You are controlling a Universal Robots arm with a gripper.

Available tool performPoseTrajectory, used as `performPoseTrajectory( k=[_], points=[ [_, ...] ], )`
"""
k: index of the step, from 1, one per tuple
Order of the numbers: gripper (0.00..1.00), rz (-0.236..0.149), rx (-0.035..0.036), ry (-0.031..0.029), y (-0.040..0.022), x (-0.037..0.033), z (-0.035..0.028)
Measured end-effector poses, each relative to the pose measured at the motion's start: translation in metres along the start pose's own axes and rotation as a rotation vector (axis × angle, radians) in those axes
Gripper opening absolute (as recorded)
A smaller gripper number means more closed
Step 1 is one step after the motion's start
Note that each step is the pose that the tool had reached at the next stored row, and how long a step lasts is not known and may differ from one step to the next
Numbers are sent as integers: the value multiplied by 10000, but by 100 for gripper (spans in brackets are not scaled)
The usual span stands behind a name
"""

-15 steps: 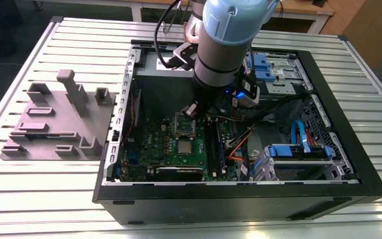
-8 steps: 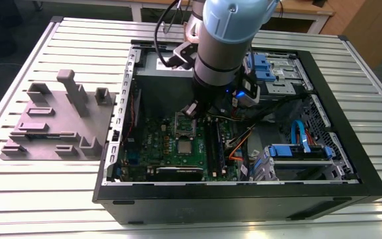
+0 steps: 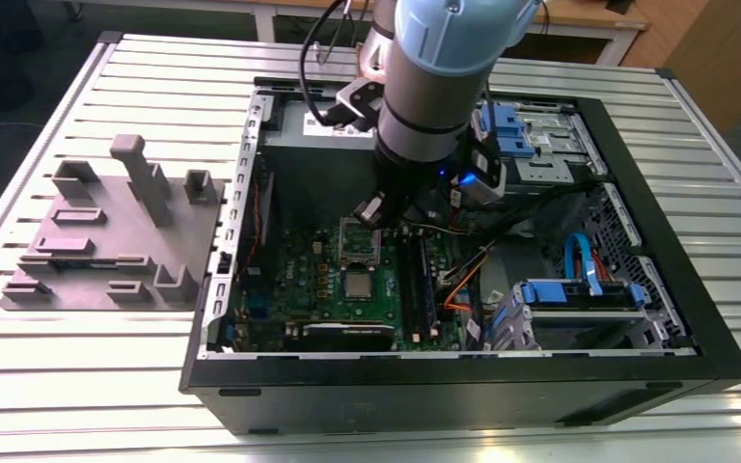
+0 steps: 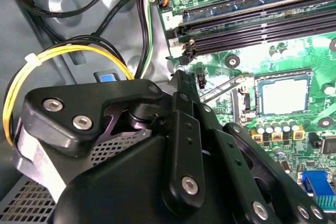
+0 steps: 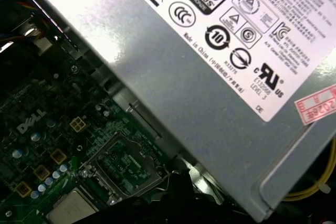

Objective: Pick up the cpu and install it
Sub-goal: 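Close the cpu cover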

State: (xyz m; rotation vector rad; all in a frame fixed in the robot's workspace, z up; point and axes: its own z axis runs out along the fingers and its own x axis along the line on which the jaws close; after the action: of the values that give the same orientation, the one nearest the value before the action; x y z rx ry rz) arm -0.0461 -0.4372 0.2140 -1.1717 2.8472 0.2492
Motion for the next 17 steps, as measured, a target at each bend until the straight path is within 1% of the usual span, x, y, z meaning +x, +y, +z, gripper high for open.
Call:
performPoseTrajectory(
  k=[2,12,15,17],
  points=[
    [10,1,22,27,1,0,-7],
    [10,1,38,43,2,0,-8],
    [10,2,49,54,8,3,-18],
    [10,1,77,81,10,2,-30]
  ],
)
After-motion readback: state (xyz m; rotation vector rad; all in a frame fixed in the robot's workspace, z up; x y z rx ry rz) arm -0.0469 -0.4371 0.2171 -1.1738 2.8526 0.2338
